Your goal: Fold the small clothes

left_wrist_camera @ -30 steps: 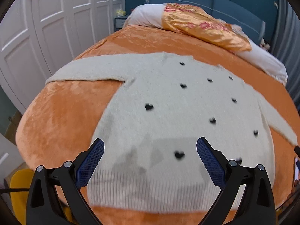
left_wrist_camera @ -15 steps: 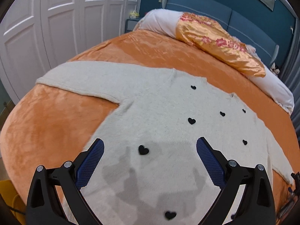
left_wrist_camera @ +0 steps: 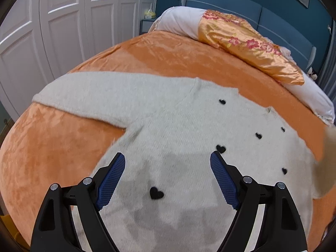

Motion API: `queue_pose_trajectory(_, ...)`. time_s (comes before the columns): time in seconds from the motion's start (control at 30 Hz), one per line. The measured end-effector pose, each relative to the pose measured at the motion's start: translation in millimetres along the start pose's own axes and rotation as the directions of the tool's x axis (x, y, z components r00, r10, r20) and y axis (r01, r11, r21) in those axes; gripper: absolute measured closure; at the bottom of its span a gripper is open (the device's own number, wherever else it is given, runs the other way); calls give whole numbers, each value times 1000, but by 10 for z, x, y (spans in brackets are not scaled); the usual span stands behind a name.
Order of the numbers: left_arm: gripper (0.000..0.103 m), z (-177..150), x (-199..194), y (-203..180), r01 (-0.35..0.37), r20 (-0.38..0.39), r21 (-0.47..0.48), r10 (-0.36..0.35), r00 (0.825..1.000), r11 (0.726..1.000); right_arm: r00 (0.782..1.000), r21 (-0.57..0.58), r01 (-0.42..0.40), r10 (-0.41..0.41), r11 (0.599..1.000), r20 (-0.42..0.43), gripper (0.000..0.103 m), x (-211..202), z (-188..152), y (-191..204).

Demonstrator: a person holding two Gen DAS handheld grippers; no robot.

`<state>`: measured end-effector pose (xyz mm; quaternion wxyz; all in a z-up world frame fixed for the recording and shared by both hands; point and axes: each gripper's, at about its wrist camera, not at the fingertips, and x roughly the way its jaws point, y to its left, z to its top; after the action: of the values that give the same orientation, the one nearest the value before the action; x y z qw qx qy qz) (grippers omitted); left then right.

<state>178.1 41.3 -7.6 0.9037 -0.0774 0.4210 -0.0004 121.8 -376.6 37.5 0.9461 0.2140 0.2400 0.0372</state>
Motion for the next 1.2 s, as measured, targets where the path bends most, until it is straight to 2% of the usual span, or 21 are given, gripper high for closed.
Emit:
queue_pose_trajectory(0.07,21,42,-8,23,21,1,-16,-21,1000,1000,988,-81,-115,106,990,-109,93,458,-286,677)
queue_pose_trajectory(0.1,21,63,-5,42,46,-3,-26,-47,999,999,978,-118,-140,119,983,-173,88,711,-504,962)
queue_pose_trajectory(0.2,21,106,92,66,104,-46,-44,-106,993,994,942,-202,-145,72,969,-329,68,1216,-1070,1369)
queue_pose_trajectory(0.27,21,127,203,77,136,-76,-54,-140,987,989,930,-232,-127,34,964,-365,68,1280,-1326,1461)
queue_pose_trajectory(0.37,21,128,399,59,172,-116,-65,-179,977,983,943,-205,-98,25,974,-332,61,1023,-1358,1347)
queue_pose_trajectory(0.5,21,72,749,41,158,-192,-123,-180,965,980,967,-117,24,-53,993,-250,52,553,-1203,818)
queue_pose_trajectory(0.57,21,51,853,68,150,-209,-163,-183,961,975,968,-90,106,-124,990,-220,51,378,-1097,565)
queue_pose_trajectory(0.67,22,73,882,69,135,-174,-184,-167,970,974,954,-31,237,-238,971,-180,45,267,-958,152)
queue_pose_trajectory(0.73,37,101,896,39,129,-163,-173,-158,974,976,943,42,306,-296,951,-154,43,167,-931,-94)
queue_pose_trajectory(0.77,61,114,915,21,132,-165,-161,-158,974,978,938,64,327,-315,943,-148,43,202,-907,-202)
queue_pose_trajectory(0.8,76,139,962,-7,144,-177,-148,-169,970,978,930,88,351,-337,932,-143,43,229,-874,-317)
queue_pose_trajectory(0.87,93,184,989,-38,162,-174,-137,-184,967,977,914,85,386,-369,918,-171,43,391,-840,-473)
queue_pose_trajectory(0.9,96,210,974,-61,164,-159,-123,-182,970,979,905,73,398,-378,915,-194,48,467,-838,-501)
queue_pose_trajectory(0.93,96,257,940,-104,168,-133,-97,-180,975,981,901,58,396,-375,917,-217,67,537,-848,-547)
queue_pose_trajectory(0.97,97,296,915,-138,167,-113,-76,-175,978,983,900,34,377,-358,926,-248,77,644,-829,-546)
queue_pose_trajectory(1.0,98,361,835,-185,168,-66,-47,-171,983,985,902,18,376,-361,926,-238,86,662,-806,-498)
queue_pose_trajectory(1.03,98,418,766,-210,174,-28,-32,-175,984,984,917,21,359,-348,933,-194,93,624,-755,-441)
queue_pose_trajectory(1.07,98,472,677,-232,182,14,-19,-182,983,983,948,55,306,-300,950,-103,94,439,-676,-394)
queue_pose_trajectory(1.1,98,539,565,-244,193,66,-11,-192,979,981,962,87,272,-271,958,-22,96,280,-609,-357)
queue_pose_trajectory(1.13,98,581,473,-241,197,110,-8,-195,975,980,963,119,253,-262,960,65,100,101,-559,-340)
queue_pose_trajectory(1.2,98,572,478,-234,173,137,-6,-170,976,985,948,146,300,-312,943,67,100,115,-619,-448)
